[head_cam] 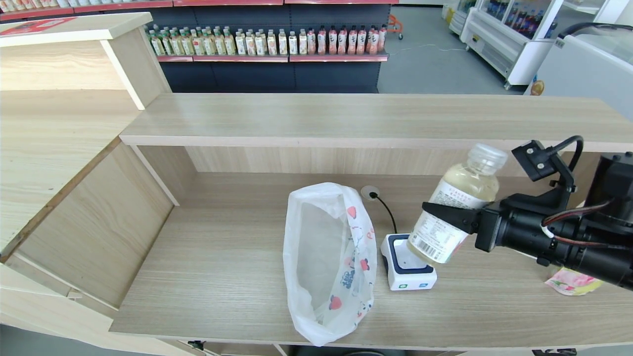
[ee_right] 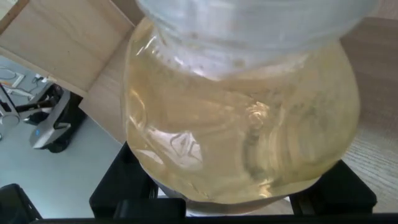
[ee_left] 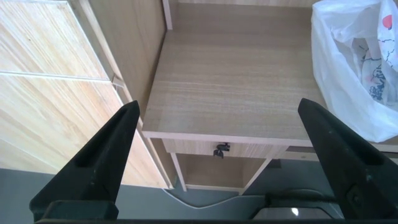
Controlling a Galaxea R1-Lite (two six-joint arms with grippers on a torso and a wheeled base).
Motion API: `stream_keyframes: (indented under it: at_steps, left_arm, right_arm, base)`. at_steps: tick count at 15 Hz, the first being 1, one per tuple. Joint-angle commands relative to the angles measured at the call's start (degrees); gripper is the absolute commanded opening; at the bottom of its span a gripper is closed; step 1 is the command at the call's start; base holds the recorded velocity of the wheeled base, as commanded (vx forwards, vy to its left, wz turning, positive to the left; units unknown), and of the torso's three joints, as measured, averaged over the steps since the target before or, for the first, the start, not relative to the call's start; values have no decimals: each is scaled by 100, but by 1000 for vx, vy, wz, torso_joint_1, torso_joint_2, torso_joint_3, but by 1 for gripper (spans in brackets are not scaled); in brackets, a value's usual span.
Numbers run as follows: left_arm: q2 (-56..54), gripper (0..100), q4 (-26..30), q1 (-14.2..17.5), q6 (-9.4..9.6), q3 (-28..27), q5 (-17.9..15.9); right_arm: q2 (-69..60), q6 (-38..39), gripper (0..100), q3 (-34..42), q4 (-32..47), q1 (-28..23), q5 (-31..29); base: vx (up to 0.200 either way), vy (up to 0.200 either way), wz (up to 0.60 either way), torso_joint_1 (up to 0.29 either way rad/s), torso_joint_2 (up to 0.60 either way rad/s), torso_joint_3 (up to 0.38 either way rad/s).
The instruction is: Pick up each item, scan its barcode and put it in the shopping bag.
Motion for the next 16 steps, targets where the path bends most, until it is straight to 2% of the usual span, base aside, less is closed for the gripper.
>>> stream_keyframes:
  at_steps: [1, 3, 8, 12, 16]
  left_arm:
    - [-2, 100, 2, 0, -6, 1, 2]
    - [-2, 100, 2, 0, -15, 1, 2]
    - [-2, 100, 2, 0, 2, 1, 2]
    - [-2, 100, 2, 0, 2, 1, 2]
    - [-2, 100, 2, 0, 2, 1, 2]
  right_arm:
    - [47, 6, 0, -1, -3, 4, 4]
    - [214, 24, 0, -36, -12, 39, -5]
    - [970, 208, 0, -493, -12, 610, -31]
    - [1857, 516, 0, -1143, -12, 707, -462]
    - [2455, 577, 0, -1337, -12, 970, -585]
  base:
    - [0, 0, 0, 0, 0, 0]
    - [-100, 100, 0, 1, -1, 4]
    - [0, 0, 0, -10, -6, 2]
    - [0, 0, 0, 0, 0, 0]
    - [0, 0, 0, 0, 0, 0]
